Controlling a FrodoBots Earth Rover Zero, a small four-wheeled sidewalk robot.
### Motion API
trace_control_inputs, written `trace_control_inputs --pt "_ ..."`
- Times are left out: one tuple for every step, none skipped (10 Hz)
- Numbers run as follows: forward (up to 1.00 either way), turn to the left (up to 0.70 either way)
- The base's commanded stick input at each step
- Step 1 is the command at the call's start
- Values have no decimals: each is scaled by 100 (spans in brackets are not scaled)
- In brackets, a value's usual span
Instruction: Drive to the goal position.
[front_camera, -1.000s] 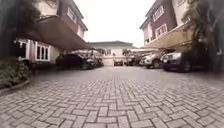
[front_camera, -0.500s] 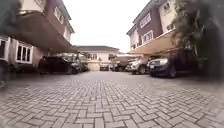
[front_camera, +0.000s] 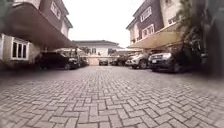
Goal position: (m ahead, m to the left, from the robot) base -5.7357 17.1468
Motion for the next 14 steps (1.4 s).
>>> trace_control_inputs --pt "70 0" --pt "70 0" --pt "70 0" --pt "70 0" --pt "70 0" --pt "70 0" --pt "70 0" --pt "70 0" --pt "70 0" --pt "70 0" --pt "70 0" --pt "70 0" --pt "70 0" --pt "70 0"
